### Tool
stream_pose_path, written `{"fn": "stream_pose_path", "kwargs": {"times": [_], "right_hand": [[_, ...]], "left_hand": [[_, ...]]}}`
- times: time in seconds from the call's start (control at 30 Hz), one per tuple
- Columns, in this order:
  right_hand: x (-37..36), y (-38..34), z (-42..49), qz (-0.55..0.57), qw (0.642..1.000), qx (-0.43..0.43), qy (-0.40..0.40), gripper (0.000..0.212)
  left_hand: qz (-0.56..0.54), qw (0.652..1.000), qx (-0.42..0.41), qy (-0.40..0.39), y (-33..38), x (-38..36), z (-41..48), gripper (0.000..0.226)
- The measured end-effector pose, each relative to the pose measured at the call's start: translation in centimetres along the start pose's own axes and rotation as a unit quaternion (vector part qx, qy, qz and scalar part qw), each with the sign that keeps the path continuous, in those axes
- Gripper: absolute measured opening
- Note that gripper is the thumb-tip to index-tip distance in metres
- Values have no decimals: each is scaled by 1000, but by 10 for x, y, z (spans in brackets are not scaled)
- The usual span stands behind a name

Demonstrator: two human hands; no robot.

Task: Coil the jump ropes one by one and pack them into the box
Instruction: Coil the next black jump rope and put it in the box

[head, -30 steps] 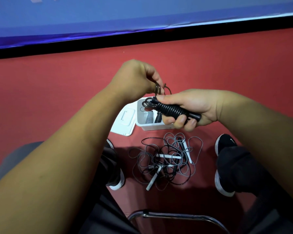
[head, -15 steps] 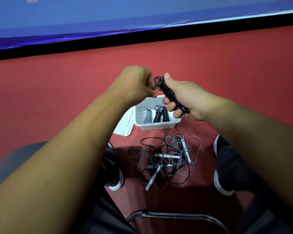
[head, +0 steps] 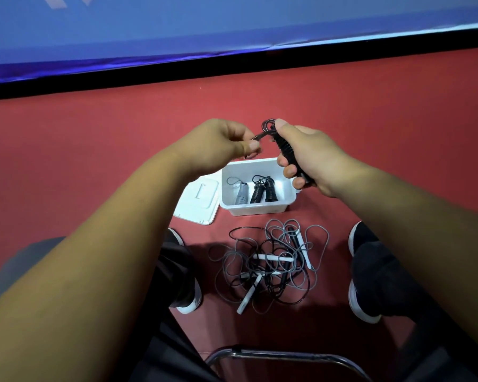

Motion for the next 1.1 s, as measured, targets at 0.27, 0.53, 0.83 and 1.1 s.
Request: {"fn": "stream_pose_path", "kwargs": {"times": [0.27, 0.53, 0.83, 1.1], "right_hand": [[0, -2, 0, -24, 1000, -4, -7, 46], [6, 0, 2, -13, 1000, -14, 12, 44], [8, -1, 1, 13, 1000, -27, -3, 47], [-2, -8, -8, 127, 975, -72, -168, 46]], "left_hand": [[72, 995, 33, 59, -2, -3, -1, 14], [-104, 994, 13, 43, 2, -7, 3, 18], [-106, 994, 20, -4, -2, 1, -2, 20], [-15, 997, 61, 32, -9, 4, -3, 14]]}}
Point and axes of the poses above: each hand's wrist, its own z-axis towards the middle knuckle, its own x-axis out of the back of the hand, y = z × x, the point moved 2 cm from there along z, towards the middle knuckle, and after that the axes turned 10 degrees about -y, right-handed, at the moved point
